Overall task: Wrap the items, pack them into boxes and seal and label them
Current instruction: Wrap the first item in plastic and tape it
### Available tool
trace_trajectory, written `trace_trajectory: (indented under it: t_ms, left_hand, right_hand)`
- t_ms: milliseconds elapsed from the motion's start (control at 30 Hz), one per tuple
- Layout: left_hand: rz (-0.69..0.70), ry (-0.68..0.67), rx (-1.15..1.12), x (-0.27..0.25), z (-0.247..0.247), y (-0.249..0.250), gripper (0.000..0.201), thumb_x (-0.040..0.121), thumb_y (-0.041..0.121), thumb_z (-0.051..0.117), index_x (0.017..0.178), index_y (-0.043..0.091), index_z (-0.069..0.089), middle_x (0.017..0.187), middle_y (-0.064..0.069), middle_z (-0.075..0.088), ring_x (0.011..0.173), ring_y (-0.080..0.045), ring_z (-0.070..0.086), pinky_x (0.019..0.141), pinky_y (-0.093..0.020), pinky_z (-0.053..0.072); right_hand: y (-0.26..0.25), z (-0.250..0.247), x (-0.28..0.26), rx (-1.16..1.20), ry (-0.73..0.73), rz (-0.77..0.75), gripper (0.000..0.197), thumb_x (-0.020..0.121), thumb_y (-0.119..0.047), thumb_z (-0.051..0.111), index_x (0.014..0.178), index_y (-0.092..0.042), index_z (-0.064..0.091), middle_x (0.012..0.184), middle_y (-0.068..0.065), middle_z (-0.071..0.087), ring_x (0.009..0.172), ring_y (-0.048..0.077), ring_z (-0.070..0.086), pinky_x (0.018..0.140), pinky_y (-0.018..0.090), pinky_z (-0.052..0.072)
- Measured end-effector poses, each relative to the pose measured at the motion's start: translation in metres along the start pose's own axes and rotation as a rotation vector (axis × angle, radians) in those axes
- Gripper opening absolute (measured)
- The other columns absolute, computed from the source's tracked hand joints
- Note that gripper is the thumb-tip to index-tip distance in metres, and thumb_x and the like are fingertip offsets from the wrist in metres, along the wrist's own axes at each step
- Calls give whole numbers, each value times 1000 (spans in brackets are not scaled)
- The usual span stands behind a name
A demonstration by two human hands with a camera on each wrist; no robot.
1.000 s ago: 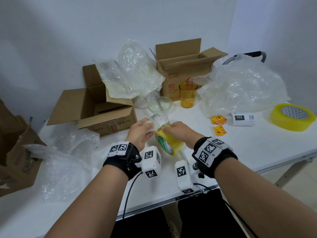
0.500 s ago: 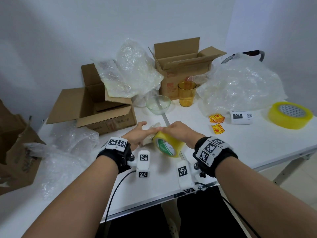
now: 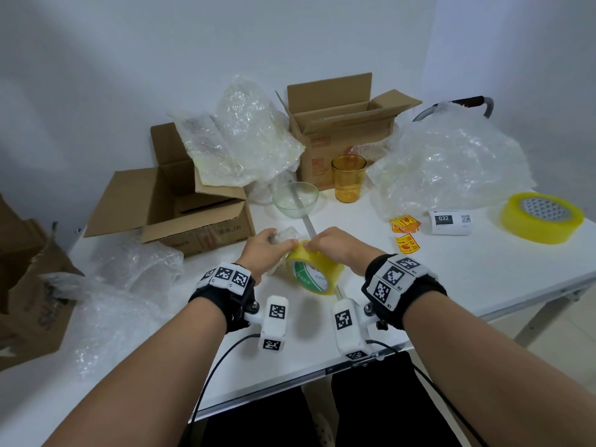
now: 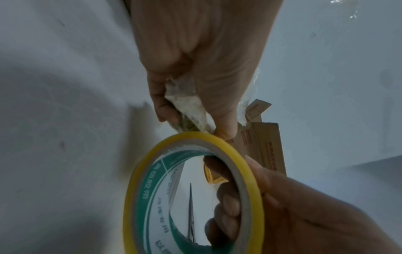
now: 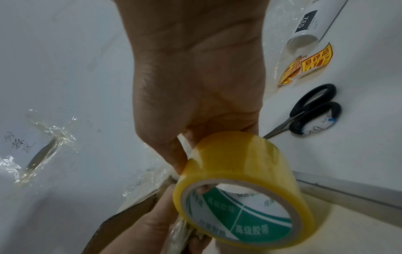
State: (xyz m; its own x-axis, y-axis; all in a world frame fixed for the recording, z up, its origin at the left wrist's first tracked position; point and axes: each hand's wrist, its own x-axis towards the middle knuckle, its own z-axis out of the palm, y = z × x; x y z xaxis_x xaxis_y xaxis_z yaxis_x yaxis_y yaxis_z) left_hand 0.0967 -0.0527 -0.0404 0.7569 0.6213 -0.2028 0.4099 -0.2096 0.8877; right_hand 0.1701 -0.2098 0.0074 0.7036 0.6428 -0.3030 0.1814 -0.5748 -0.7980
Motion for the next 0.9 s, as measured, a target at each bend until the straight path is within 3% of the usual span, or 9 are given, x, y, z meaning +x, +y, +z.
trace_trajectory:
  t_ms: [67,167,300,400,500,600,733,800,900]
  left_hand:
    - [29,21,8,2,1,0,79,78,40,79,144,13,45,143,-7,49,124,-20,52,108,-36,42]
    - [52,34,30,1,3,6,83,75,42,80,144,12,45,140,-9,52,121,-21,55,106,-40,45]
    - [153,107,190,-1,1,19,108,47,72,69,141,22,49,134,-10,53,118,-25,57,98,-44,52]
    - [163,109,193,0,0,31,99,56,65,74,142,22,49,135,-8,51,120,-23,55,100,-42,50]
    - [83,-6,-1,5,-3,34,101,60,58,80,146,19,43,140,-2,52,119,-21,59,100,-40,50]
    - [10,-176,-85,9,-9,35,96,74,50,81,150,16,33,140,0,50,115,-19,61,97,-35,52]
    - [-3,-311,134,8,-18,39,126,47,68,87,149,22,30,138,3,50,122,-19,55,106,-41,46]
    - [28,-225,134,8,-19,41,109,55,51,91,144,25,35,130,1,43,116,-20,53,100,-35,47]
    - [138,-27,70,9,-15,40,71,71,30,86,130,29,46,123,-2,44,110,-20,52,96,-33,48]
  right_hand:
    - [0,-3,0,5,-1,5,36,93,-26,60,115,2,62,116,19,65,100,28,60,82,33,44]
    - [-6,-9,-2,-19,-18,29,41,94,-30,60,123,-1,57,121,15,62,102,26,59,82,32,44]
    - [-11,-18,-5,-10,-48,72,45,96,-32,57,130,-2,51,124,15,59,102,27,59,76,31,46]
    - [-7,-22,-6,-32,-40,89,44,97,-33,55,129,-2,51,117,15,61,102,28,62,82,35,52]
    - [-5,-21,-7,101,-67,92,38,97,-29,55,122,0,54,93,9,65,75,19,64,61,27,52]
    - [-2,-17,-5,187,-95,69,38,97,-29,57,121,0,57,99,11,67,82,20,64,69,29,54]
    - [0,-12,-5,177,-146,63,35,95,-27,59,118,-1,60,101,12,68,87,22,65,70,29,53]
    - [1,-11,-5,184,-156,60,32,95,-26,59,115,-1,61,97,11,67,85,23,64,74,31,53]
    - [2,-11,-4,219,-154,45,30,95,-25,60,114,-2,61,104,14,68,96,26,65,93,39,53]
